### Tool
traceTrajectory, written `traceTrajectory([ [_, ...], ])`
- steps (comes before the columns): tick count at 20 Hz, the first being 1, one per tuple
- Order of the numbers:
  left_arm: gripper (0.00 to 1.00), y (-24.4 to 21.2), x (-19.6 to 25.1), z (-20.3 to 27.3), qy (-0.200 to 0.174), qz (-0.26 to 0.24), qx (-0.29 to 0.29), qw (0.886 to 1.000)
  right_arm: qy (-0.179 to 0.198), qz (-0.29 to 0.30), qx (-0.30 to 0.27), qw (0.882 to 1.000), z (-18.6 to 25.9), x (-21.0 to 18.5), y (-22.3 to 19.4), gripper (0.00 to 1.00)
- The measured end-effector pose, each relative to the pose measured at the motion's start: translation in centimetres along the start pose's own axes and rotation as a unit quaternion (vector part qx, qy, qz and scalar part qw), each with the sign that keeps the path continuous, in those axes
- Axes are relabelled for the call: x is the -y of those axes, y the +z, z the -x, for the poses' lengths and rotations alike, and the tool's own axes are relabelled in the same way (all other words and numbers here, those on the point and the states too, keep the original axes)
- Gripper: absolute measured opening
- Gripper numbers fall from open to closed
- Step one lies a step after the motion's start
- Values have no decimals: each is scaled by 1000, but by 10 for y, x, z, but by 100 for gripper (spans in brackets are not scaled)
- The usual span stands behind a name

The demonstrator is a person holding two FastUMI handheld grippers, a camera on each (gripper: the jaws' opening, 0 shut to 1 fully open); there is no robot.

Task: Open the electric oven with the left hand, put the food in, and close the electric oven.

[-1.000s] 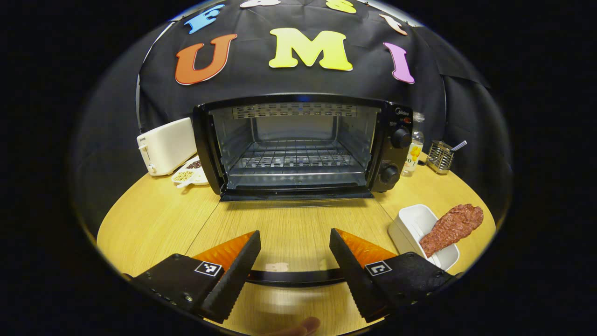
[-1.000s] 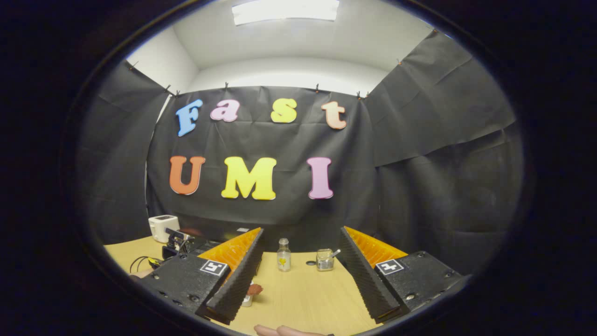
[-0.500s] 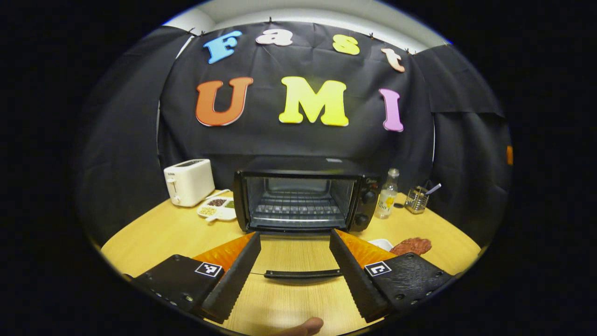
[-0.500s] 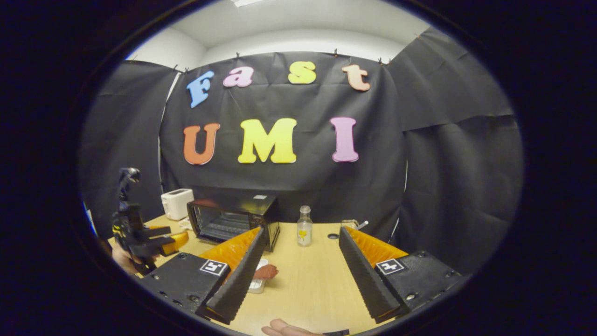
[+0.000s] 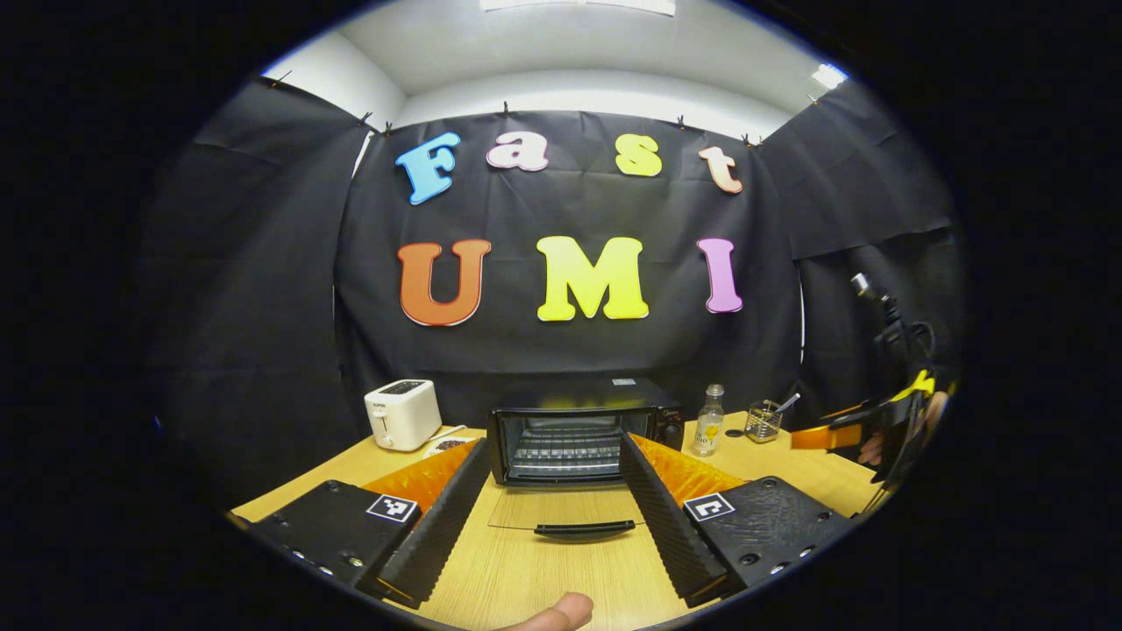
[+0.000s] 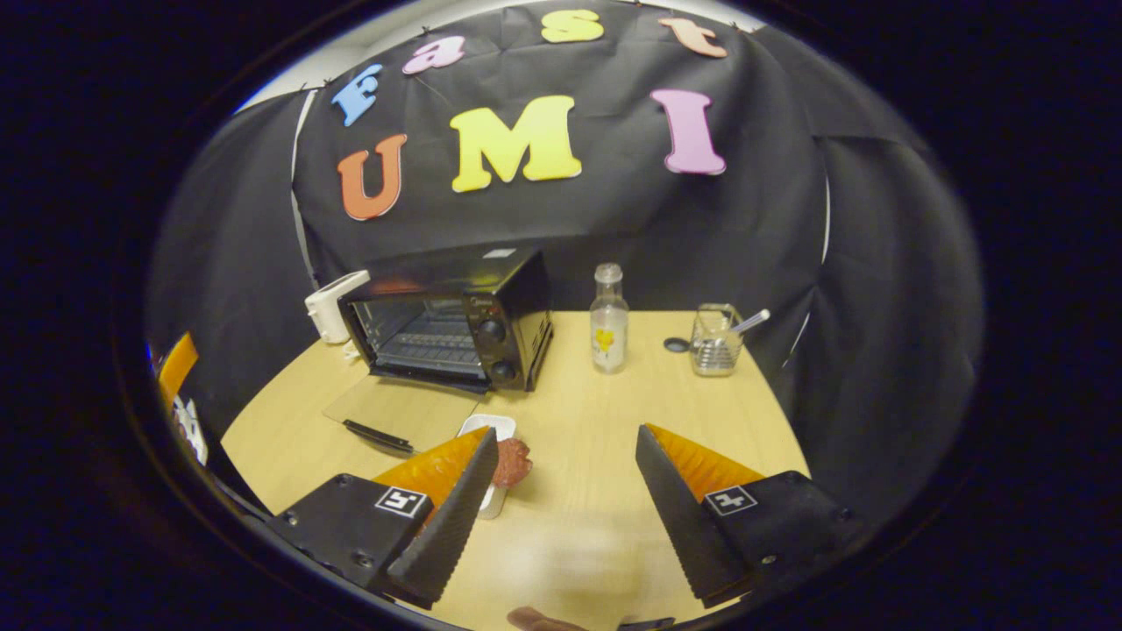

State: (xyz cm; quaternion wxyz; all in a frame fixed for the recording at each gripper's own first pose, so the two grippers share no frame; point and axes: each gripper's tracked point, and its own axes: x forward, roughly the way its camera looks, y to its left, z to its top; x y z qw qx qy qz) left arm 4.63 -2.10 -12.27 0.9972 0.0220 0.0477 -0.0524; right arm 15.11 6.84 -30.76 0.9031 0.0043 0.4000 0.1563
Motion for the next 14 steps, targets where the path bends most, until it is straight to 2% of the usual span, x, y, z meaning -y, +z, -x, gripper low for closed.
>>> traceTrajectory([
  [1,95,8,-1,8,2,-6,7,1000,16,-23,-26,999,-12,-3,-8,98],
  [2,95,17,-2,14,5,-11,17,1000,36,-51,-49,997,-25,-8,-16,91],
  [6,96,32,-2,34,4,-10,34,999,118,-150,-114,975,-56,-30,-35,78],
  [7,95,32,1,37,0,-7,31,1000,125,-162,-123,971,-61,-31,-40,66],
  [9,95,31,0,41,-3,-7,26,1000,130,-183,-131,966,-70,-30,-47,57],
  [11,95,29,2,44,-5,-14,23,1000,143,-194,-127,962,-77,-31,-49,57],
  [12,96,25,1,45,-3,-20,19,1000,154,-210,-130,957,-76,-33,-51,49],
  [13,96,23,-1,45,0,-24,13,1000,156,-222,-134,953,-76,-34,-46,17],
  [14,96,21,-1,47,2,-27,9,1000,157,-212,-131,956,-72,-38,-50,11],
])
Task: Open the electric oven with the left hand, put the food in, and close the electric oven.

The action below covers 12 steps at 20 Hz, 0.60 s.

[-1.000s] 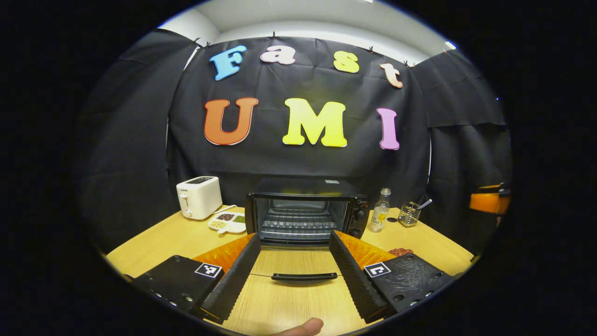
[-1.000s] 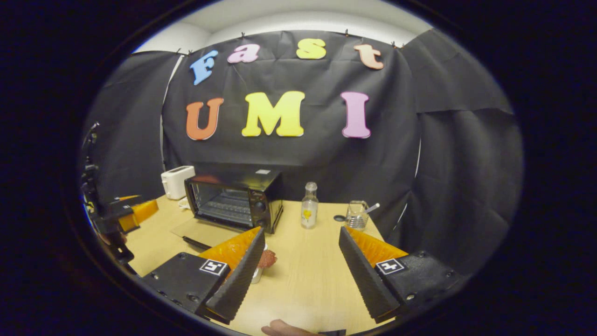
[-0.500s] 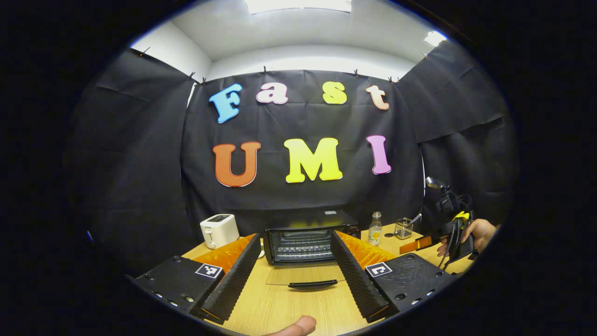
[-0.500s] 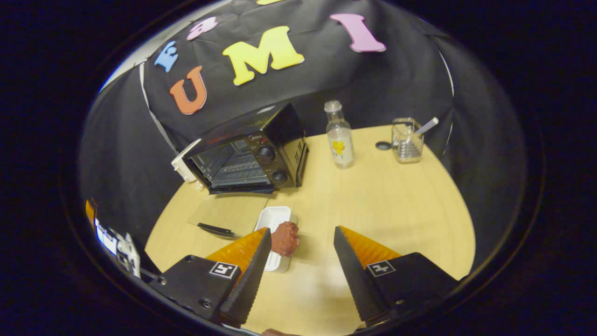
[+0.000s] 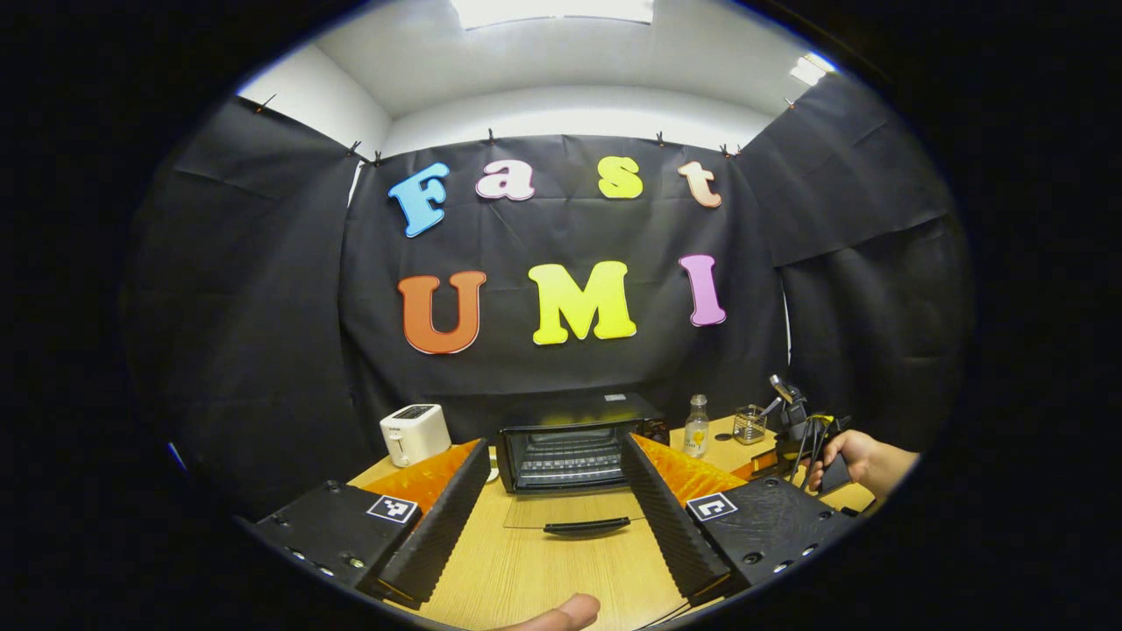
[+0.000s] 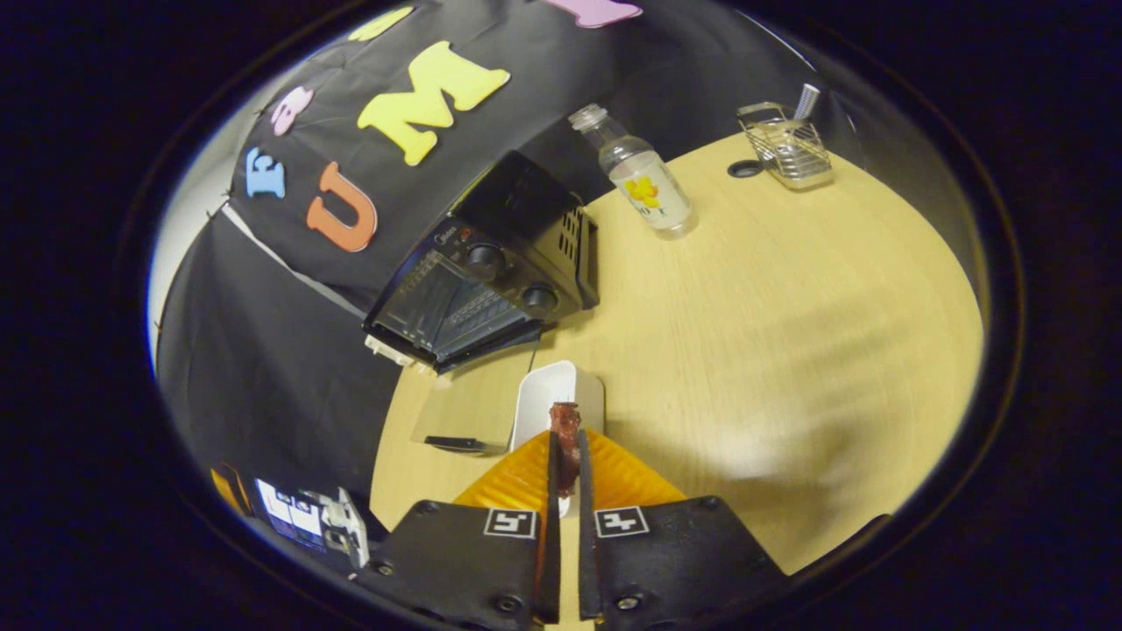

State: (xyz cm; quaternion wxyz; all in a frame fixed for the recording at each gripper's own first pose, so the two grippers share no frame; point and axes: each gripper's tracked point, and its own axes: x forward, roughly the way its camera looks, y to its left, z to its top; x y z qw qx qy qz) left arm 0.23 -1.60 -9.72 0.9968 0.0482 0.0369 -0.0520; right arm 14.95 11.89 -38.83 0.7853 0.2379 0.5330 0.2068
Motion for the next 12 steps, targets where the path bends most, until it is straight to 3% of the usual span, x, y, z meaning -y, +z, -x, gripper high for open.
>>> traceTrajectory([
  [3,95,1,-1,3,1,-3,0,1000,-22,64,14,998,13,-11,-2,9],
  [5,96,1,0,6,-2,2,-1,1000,-54,126,36,990,24,-18,0,9],
  [11,95,-2,-7,13,-5,9,-4,1000,-122,308,104,938,56,-66,5,5],
  [12,96,-4,-7,13,-6,9,-6,1000,-127,330,114,928,59,-76,3,9],
])
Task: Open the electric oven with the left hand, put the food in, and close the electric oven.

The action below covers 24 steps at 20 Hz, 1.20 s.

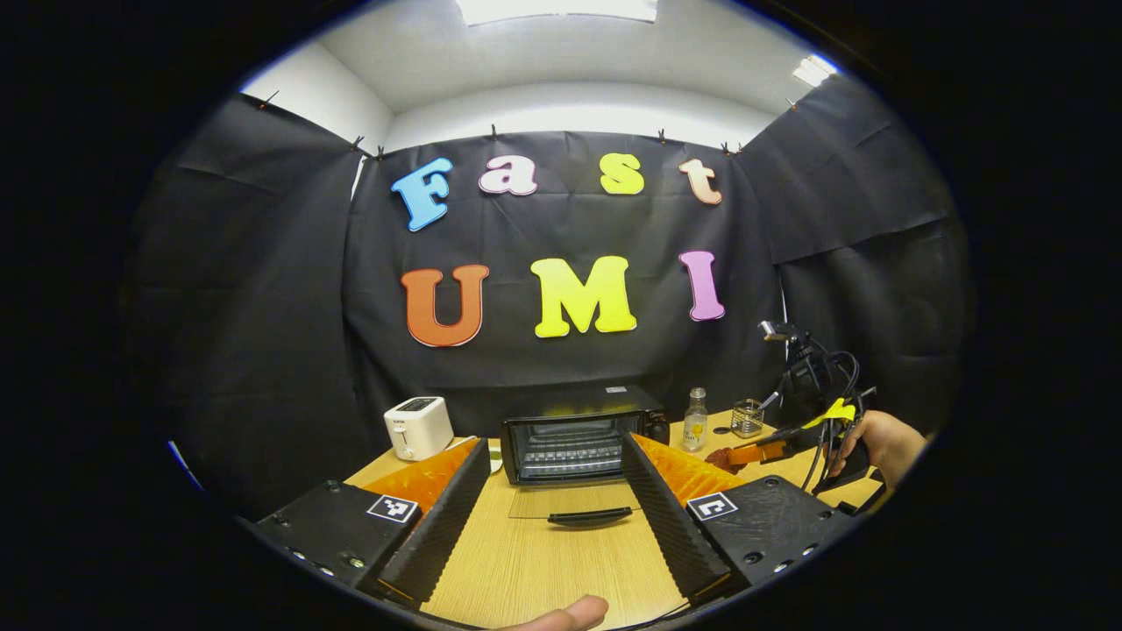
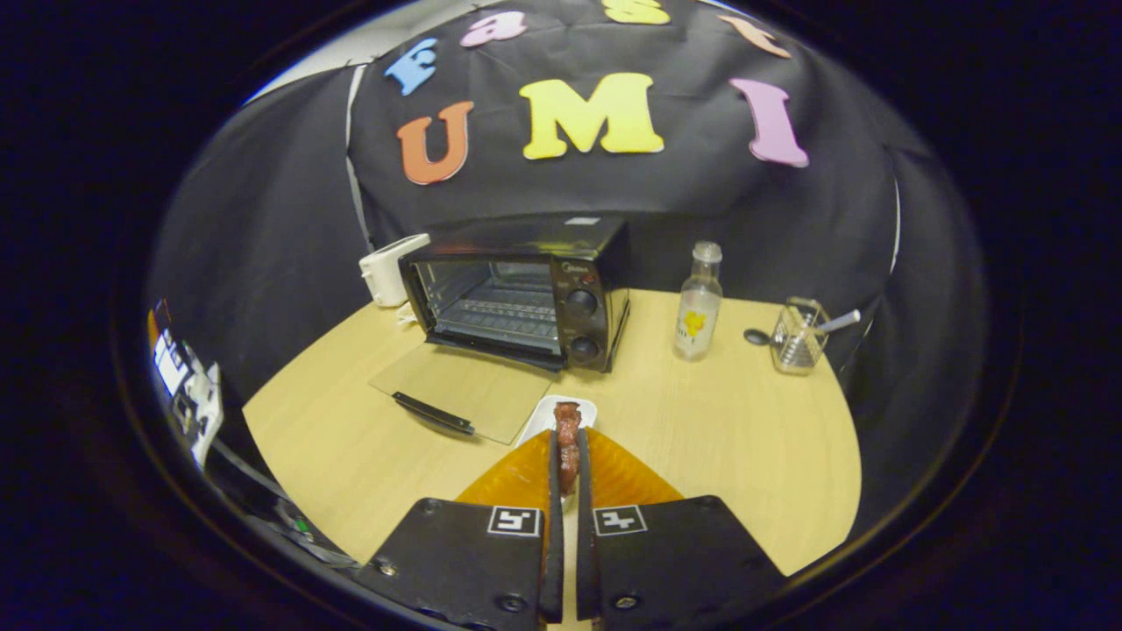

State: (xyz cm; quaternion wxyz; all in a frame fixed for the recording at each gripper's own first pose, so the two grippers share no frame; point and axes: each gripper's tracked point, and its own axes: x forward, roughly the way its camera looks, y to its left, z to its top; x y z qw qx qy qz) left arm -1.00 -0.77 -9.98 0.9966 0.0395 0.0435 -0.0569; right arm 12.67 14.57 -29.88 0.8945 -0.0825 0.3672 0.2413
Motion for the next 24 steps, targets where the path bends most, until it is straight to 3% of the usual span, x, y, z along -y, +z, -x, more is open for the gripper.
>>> traceTrajectory([
  [1,96,-2,0,0,-2,1,-3,1000,-5,18,9,1000,3,-7,5,5],
  [2,95,-3,0,2,-4,3,-5,1000,-9,31,16,999,4,-14,8,9],
  [7,96,-7,-9,5,1,1,-8,1000,-12,86,45,995,2,-53,24,9],
  [14,95,-17,-25,6,11,1,-13,1000,-22,118,124,985,-14,-109,59,9],
  [19,96,-34,-46,1,29,1,-26,999,-22,99,151,983,-58,-143,80,9],
  [24,96,-49,-60,-11,36,9,-30,999,-9,23,185,982,-110,-164,100,9],
])
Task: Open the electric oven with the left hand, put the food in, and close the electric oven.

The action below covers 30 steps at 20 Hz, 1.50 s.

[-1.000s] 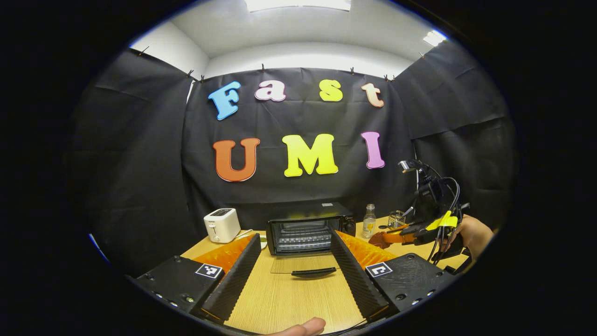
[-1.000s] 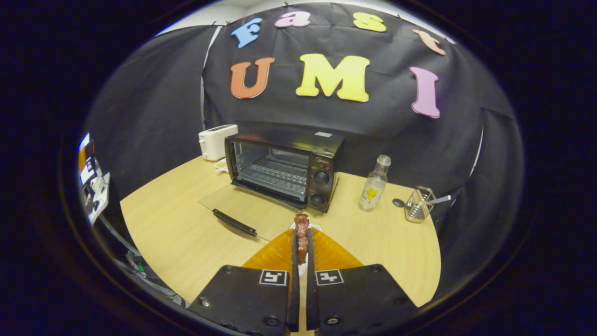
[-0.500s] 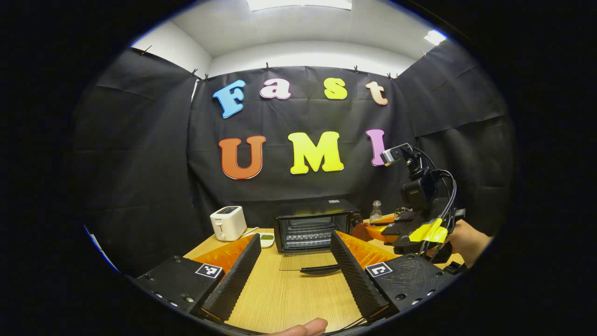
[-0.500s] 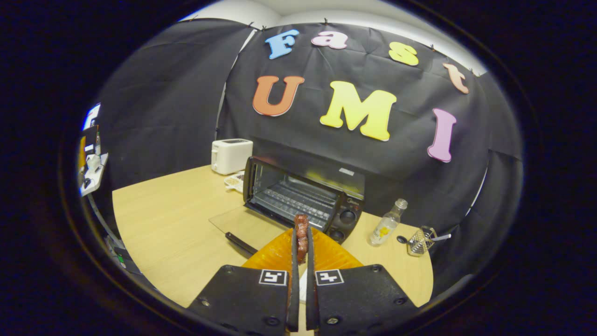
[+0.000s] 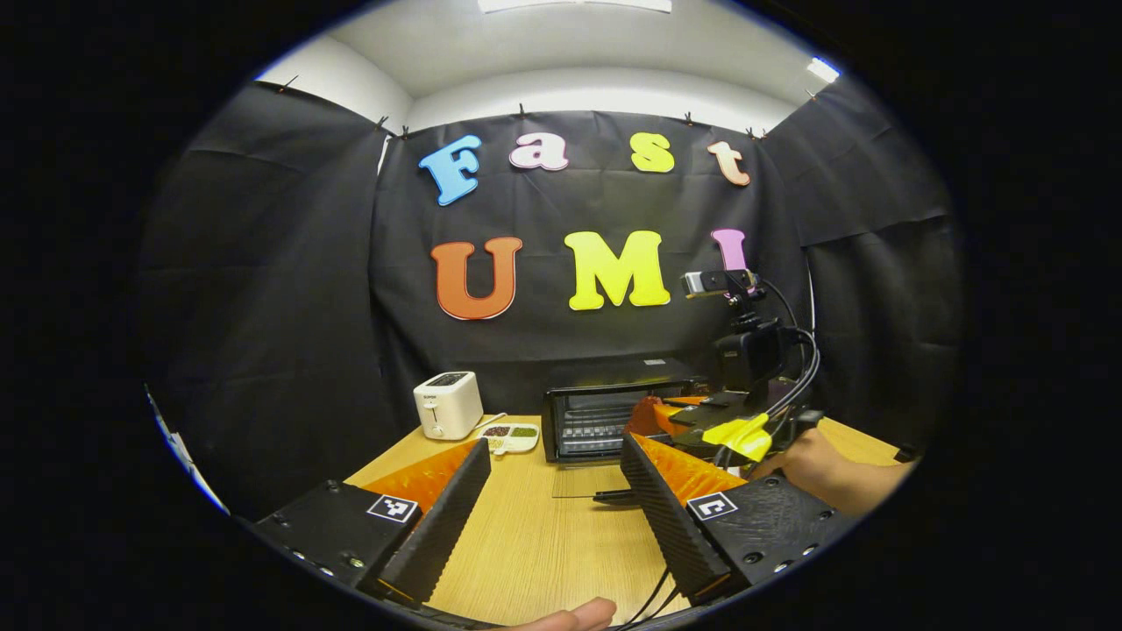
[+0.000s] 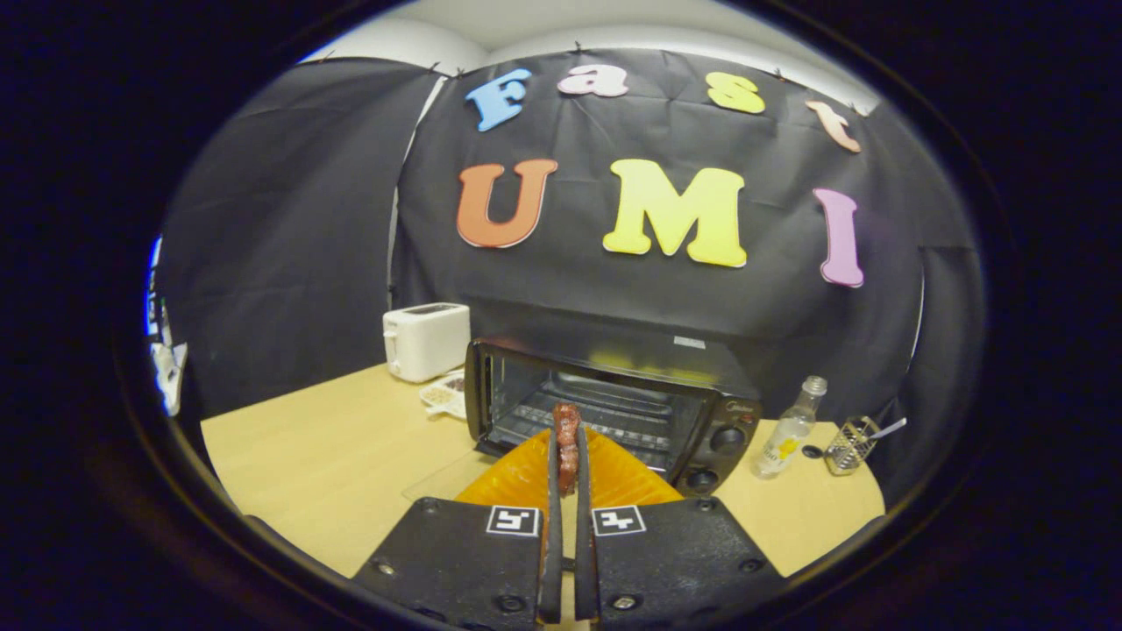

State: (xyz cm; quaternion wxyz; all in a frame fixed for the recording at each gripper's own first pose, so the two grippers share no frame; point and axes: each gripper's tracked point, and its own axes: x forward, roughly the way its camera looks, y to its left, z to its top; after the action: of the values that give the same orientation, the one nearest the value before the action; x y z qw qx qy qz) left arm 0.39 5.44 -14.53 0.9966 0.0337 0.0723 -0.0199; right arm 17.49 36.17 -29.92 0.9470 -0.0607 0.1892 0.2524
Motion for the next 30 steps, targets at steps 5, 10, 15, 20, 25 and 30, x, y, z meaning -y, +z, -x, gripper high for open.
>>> traceTrajectory([
  [5,96,-16,-13,-26,9,15,-7,1000,6,-89,4,996,-60,-7,-10,9],
  [10,96,-34,-25,-47,19,8,-19,1000,13,-209,-10,978,-117,13,-23,9],
  [15,96,-40,-26,-61,18,25,-17,999,-25,-313,-32,949,-166,53,-47,10],
  [20,96,-51,-27,-67,16,27,-27,999,-19,-333,-18,942,-188,60,-47,10],
  [25,96,-58,-20,-67,6,32,-36,999,-64,-268,-75,958,-195,63,-76,20],
  [30,96,-68,-20,-68,7,31,-52,998,-98,-221,-89,966,-186,72,-78,42],
])
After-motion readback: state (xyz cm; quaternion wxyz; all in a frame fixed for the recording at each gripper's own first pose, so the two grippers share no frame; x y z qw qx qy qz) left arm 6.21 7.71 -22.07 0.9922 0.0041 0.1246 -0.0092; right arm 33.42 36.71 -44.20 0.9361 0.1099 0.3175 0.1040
